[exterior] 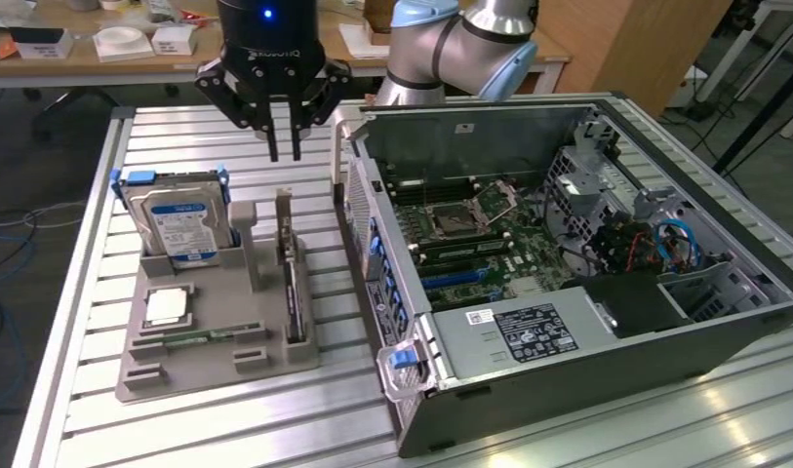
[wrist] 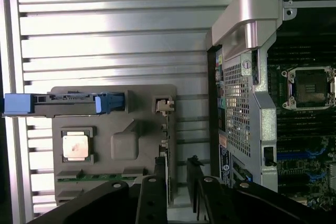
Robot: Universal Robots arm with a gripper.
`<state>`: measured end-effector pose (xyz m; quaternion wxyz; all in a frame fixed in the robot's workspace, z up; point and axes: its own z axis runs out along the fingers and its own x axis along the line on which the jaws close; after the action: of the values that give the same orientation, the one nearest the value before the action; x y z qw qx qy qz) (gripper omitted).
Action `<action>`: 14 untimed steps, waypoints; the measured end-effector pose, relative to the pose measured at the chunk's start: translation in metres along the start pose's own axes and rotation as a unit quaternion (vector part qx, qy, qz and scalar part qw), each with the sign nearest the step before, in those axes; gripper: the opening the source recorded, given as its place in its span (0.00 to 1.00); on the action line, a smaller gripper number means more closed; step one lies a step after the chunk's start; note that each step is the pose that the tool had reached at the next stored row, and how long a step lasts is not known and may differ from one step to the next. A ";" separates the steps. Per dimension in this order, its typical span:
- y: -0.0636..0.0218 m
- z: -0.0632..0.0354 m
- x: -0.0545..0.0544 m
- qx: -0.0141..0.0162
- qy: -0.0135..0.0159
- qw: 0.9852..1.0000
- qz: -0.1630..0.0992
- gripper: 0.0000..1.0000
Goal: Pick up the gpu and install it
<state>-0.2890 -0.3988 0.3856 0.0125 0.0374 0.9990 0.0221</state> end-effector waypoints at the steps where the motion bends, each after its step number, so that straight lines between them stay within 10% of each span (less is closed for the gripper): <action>1: 0.0000 0.0000 0.000 0.000 0.000 1.000 0.000 0.29; 14: -0.0001 0.0008 0.000 0.000 0.000 1.000 0.000 0.41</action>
<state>-0.2891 -0.3989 0.3848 0.0124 0.0374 0.9990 0.0221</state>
